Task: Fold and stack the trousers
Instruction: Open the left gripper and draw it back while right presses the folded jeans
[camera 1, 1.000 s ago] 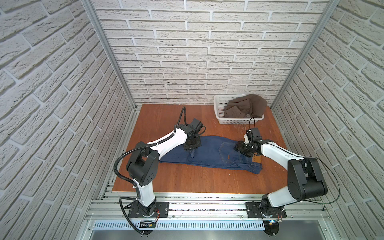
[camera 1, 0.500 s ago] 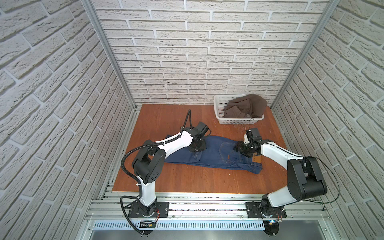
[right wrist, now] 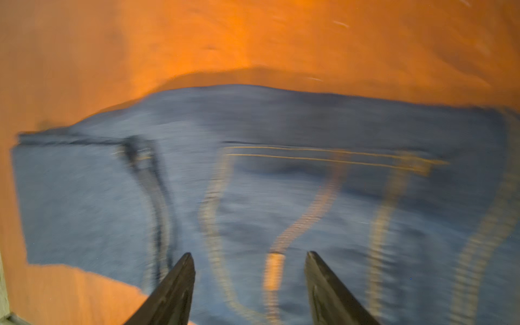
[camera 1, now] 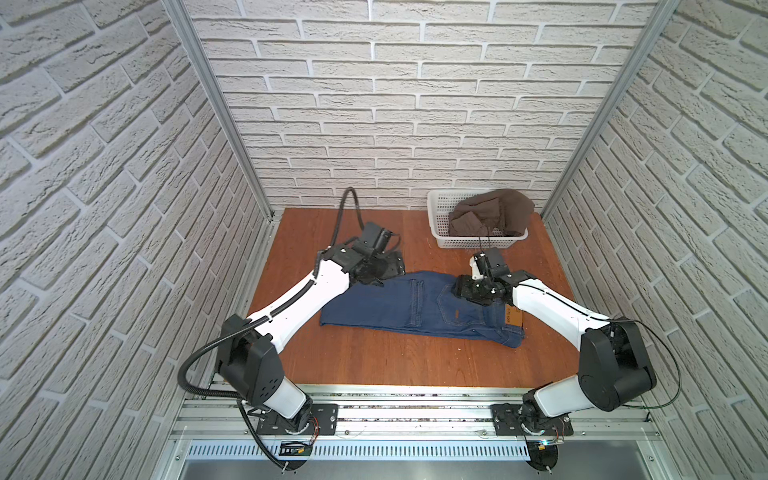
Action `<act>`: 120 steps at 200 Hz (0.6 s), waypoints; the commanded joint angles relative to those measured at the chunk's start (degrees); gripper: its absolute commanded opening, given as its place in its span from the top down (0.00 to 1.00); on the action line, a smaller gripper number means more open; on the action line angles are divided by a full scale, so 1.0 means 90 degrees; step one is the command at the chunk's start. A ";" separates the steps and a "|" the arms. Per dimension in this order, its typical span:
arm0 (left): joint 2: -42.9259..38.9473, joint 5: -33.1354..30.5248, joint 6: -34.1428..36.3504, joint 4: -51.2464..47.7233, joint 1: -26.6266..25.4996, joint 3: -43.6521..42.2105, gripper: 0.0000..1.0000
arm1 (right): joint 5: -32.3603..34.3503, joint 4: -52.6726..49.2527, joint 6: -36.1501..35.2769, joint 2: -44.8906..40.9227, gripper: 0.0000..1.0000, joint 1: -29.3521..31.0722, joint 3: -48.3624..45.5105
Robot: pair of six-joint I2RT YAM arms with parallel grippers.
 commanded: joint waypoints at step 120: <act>-0.0289 0.1809 0.1924 -0.0313 0.4056 -0.1710 0.24 | 0.0504 -0.0022 0.0585 0.1099 0.35 0.1734 0.0638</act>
